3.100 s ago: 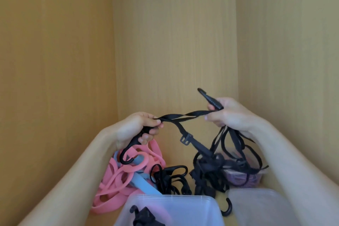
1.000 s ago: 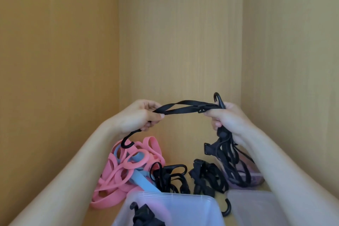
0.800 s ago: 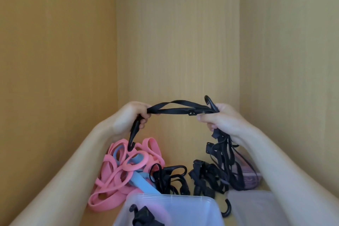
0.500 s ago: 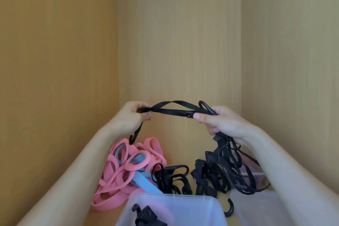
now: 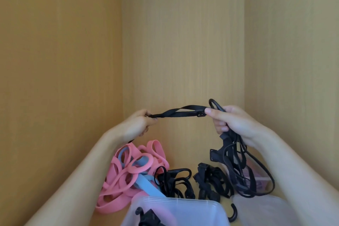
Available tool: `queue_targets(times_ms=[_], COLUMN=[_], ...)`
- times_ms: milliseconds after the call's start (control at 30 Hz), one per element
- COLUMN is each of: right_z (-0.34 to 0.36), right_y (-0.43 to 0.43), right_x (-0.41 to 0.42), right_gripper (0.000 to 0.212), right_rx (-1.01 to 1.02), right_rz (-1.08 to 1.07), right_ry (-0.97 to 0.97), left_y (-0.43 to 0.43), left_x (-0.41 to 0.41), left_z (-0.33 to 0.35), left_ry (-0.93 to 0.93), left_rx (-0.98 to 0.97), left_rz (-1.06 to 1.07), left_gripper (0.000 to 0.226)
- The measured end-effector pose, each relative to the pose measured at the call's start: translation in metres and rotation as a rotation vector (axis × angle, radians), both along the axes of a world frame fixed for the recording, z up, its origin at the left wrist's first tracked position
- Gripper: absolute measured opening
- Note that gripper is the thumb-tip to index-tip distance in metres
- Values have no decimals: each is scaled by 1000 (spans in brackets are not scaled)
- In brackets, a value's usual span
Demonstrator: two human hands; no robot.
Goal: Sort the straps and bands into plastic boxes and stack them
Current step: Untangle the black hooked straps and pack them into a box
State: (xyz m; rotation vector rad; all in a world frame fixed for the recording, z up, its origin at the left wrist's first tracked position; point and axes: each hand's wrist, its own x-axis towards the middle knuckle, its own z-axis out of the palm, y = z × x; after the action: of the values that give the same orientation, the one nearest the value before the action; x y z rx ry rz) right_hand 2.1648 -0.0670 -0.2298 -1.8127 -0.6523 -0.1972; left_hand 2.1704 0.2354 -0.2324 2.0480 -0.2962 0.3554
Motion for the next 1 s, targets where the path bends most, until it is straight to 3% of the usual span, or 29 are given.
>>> queue_targets(times_ms=[67, 167, 367, 500, 900, 1000], right_z=[1, 0, -1, 3, 14, 16], right_y=[-5, -9, -3, 2, 14, 20], right_x=[2, 7, 6, 2, -11, -14], right_gripper=[46, 43, 31, 30, 35, 34], right_rx=[140, 238, 189, 156, 55, 69], right_rz=[25, 69, 16, 22, -25, 37], right_ry=[61, 139, 94, 99, -3, -29], left_y=[-4, -5, -5, -9, 5, 2], left_x=[-1, -1, -15, -17, -1, 2], left_z=[6, 7, 1, 0, -14, -14], left_ry=[75, 102, -14, -42, -129, -144], left_rx=[-16, 35, 375, 450, 434, 164], left_rz=[16, 13, 8, 60, 309, 302], left_gripper=[10, 33, 17, 10, 9, 6])
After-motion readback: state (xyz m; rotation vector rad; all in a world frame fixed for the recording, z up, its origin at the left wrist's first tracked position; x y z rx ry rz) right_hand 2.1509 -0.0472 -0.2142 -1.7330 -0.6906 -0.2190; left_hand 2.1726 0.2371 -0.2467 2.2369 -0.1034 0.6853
